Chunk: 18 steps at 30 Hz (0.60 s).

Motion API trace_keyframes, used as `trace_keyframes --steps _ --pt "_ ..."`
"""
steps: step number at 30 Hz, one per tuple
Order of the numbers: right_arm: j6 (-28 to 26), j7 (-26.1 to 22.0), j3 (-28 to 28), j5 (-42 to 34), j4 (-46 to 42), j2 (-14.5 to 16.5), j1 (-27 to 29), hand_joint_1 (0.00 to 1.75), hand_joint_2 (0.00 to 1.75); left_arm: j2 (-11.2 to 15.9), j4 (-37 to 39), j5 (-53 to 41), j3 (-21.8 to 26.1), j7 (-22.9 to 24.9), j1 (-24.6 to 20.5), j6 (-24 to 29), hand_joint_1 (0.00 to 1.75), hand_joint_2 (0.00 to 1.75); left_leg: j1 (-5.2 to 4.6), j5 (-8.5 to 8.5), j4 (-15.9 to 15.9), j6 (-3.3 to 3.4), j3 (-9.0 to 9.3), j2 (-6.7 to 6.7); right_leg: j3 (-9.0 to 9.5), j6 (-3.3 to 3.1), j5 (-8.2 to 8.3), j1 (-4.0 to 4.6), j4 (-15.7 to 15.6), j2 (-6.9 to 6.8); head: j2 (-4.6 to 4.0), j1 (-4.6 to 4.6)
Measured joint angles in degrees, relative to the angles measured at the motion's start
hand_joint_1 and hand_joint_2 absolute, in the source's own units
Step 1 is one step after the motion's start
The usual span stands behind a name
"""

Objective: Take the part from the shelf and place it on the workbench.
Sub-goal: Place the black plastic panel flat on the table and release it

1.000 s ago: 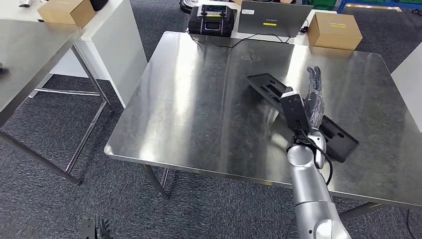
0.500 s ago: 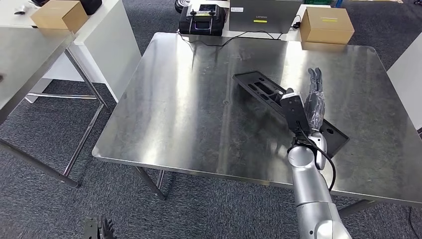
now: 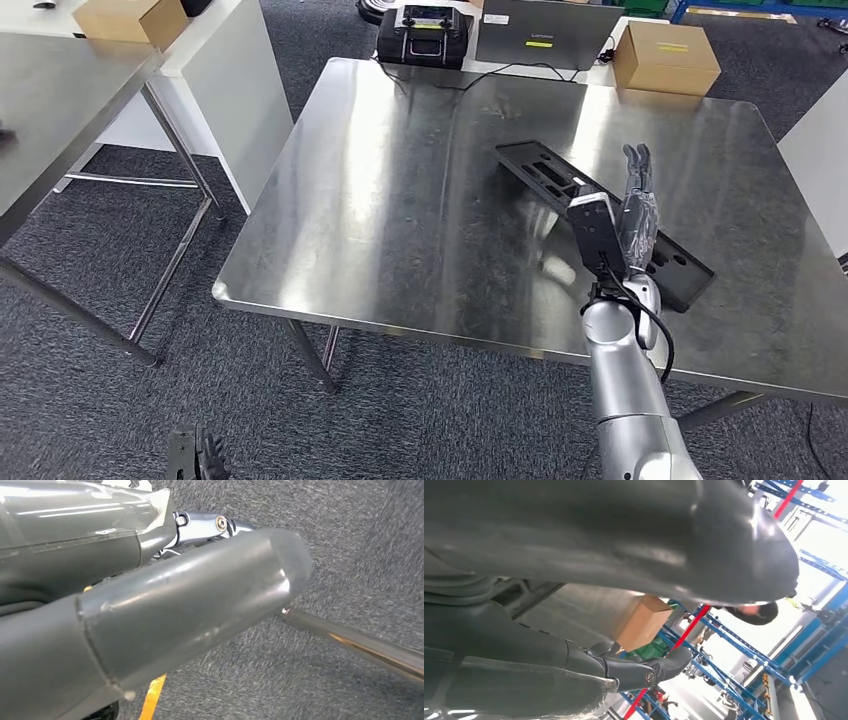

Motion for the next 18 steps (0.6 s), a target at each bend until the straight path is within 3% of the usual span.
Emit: trace_keyframes --steps 1,3,5,7,9,10,12,13,14,15,18 --pt "0.1 0.0 0.0 0.0 0.0 0.0 0.0 0.0 0.0 -0.1 0.0 0.1 -0.1 0.0 0.0 0.0 0.0 0.0 -0.1 0.13 0.0 -0.05 -0.11 -0.04 2.3 0.24 1.09 0.05 -3.5 -0.01 0.0 0.01" --pt "0.3 0.0 0.0 0.0 0.0 0.0 -0.4 0.0 0.0 -0.2 0.0 0.3 -0.1 0.0 0.0 0.0 0.0 0.0 -0.34 0.37 0.1 -0.31 -0.29 -0.06 7.32 0.04 3.14 0.33 -11.8 -0.04 0.0 0.02" --pt "0.4 -0.1 0.0 -0.1 0.0 0.0 -0.7 0.0 0.0 -0.3 0.0 0.5 -0.1 0.0 0.1 0.0 0.0 0.0 -0.51 0.68 0.2 -0.81 -0.6 0.01 9.29 -0.71 3.99 0.63 -15.6 -0.08 0.0 -0.01" --pt "0.5 -0.2 0.0 -0.3 0.0 0.0 -0.8 0.0 0.0 -0.4 0.0 0.5 -0.1 0.0 0.2 0.1 0.0 0.0 -0.49 0.96 0.2 -1.42 -0.87 0.04 9.16 -1.47 4.5 0.48 -15.9 -0.13 0.0 -0.01" --pt "0.5 -0.3 0.0 -0.5 0.0 0.0 -0.9 0.0 0.0 -0.4 0.0 0.5 -0.1 0.0 0.3 0.1 0.0 0.0 -0.26 -0.33 1.4 -2.15 -1.39 -0.12 9.05 -2.23 5.14 -0.03 -16.2 -0.26 0.0 -0.11" --pt "0.5 -0.3 0.0 -0.5 0.0 0.1 -1.0 0.0 0.0 -0.4 0.0 0.5 -0.1 0.0 0.4 0.1 0.0 0.0 -0.05 -2.04 3.5 -2.55 -2.21 -0.2 8.91 -2.61 5.46 -0.3 -16.4 -0.32 0.0 -0.22" --pt "0.5 -0.3 0.0 -0.7 0.0 0.1 -0.9 0.0 0.0 -0.4 0.0 0.6 -0.1 0.0 0.5 0.1 0.0 0.0 0.48 -6.51 10.8 -3.4 -4.93 -0.26 8.25 -2.91 5.97 -0.27 -16.4 -0.38 0.0 -0.43" --pt "0.5 -0.3 0.0 -0.8 0.0 0.1 -0.7 0.0 0.0 -0.4 0.0 0.6 -0.1 0.0 0.6 0.1 0.0 0.0 0.76 -8.08 14.2 -3.76 -6.14 -0.25 7.85 -2.91 6.23 -0.28 -16.4 -0.39 0.0 -0.42" --pt "0.5 -0.2 0.0 -1.0 0.0 0.0 -0.4 0.0 0.0 -0.4 0.0 0.5 -0.1 0.0 0.8 0.1 0.0 0.0 1.04 -8.62 15.9 -4.05 -6.54 -0.24 7.48 -2.76 6.49 -0.32 -16.3 -0.39 0.0 -0.43" --pt "0.5 -0.1 0.0 -1.1 0.0 0.0 -0.1 0.0 0.0 -0.3 0.0 0.5 -0.1 0.0 0.9 0.0 0.0 0.0 1.32 -7.99 15.2 -4.29 -5.71 -0.23 7.15 -2.57 6.72 -0.42 -16.2 -0.38 0.0 -0.43" --pt "0.5 0.1 0.0 -1.3 -0.7 -0.3 0.8 0.0 0.0 -0.3 0.0 0.2 -0.3 0.2 0.9 0.0 0.0 0.0 1.89 -3.97 4.5 -4.82 0.91 -0.34 6.25 -1.91 7.17 -0.68 -15.5 -0.38 0.0 -0.43"
